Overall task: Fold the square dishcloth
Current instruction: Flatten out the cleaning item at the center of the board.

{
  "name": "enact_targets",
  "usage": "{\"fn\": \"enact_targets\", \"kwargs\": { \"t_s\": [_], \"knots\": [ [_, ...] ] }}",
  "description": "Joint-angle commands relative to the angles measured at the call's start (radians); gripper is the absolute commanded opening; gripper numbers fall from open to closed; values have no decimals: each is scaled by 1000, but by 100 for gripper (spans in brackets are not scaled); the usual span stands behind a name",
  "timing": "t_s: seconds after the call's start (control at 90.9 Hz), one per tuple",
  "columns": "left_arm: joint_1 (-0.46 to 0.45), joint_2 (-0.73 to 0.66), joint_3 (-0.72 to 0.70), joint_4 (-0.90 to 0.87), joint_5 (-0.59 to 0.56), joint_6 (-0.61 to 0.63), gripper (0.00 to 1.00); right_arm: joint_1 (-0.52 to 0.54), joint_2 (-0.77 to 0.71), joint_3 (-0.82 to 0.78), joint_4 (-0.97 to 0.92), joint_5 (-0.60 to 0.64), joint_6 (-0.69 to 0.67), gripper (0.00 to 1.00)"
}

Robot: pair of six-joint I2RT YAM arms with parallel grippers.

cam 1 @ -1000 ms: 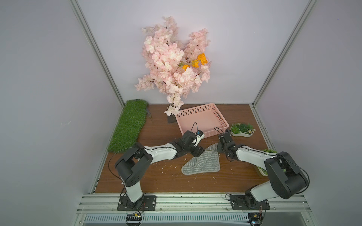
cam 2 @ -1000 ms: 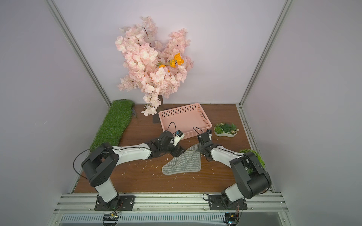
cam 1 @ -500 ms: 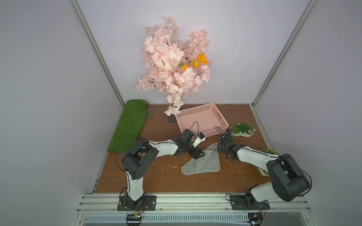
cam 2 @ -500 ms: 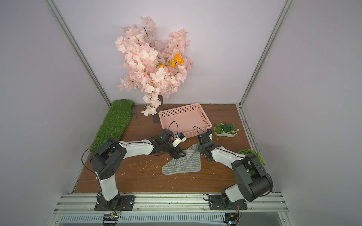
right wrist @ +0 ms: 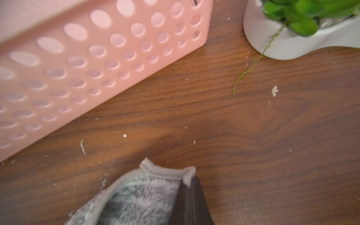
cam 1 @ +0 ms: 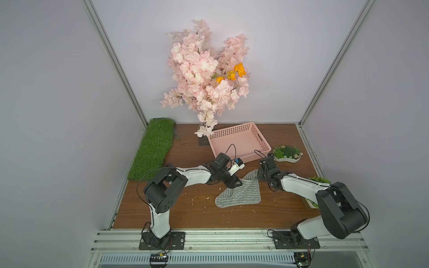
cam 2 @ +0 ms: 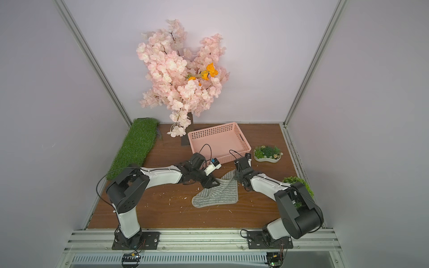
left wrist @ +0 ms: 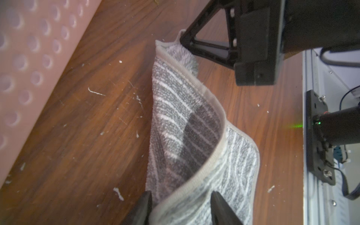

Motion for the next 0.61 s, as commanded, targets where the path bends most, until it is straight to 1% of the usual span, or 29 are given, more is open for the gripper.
{"fn": "enact_targets", "kwargs": {
  "t_s": [0.0, 0.099, 0.187, 0.33, 0.429, 0.495, 0.594],
  "knots": [
    [9, -34, 5, 16, 23, -6, 44, 1, -1, -5, 10, 4, 7, 0],
    [8, -34, 3, 8, 22, -5, 36, 2, 3, -4, 13, 3, 7, 0],
    [8, -37, 0, 6, 20, -5, 34, 2, 5, -5, 15, 2, 7, 0],
    [8, -51, -5, 5, 22, -7, 17, 2, 10, -4, 15, 2, 7, 0],
    [10, -72, -10, 4, 16, -15, 9, 2, 8, -3, 12, 4, 7, 0],
    [9, -101, -20, 11, -9, -31, 2, 2, 4, -1, 7, 9, 6, 0],
    [9, -172, -57, 38, -103, -66, 1, 2, -11, 8, -14, 23, 3, 0]
  ]
}}
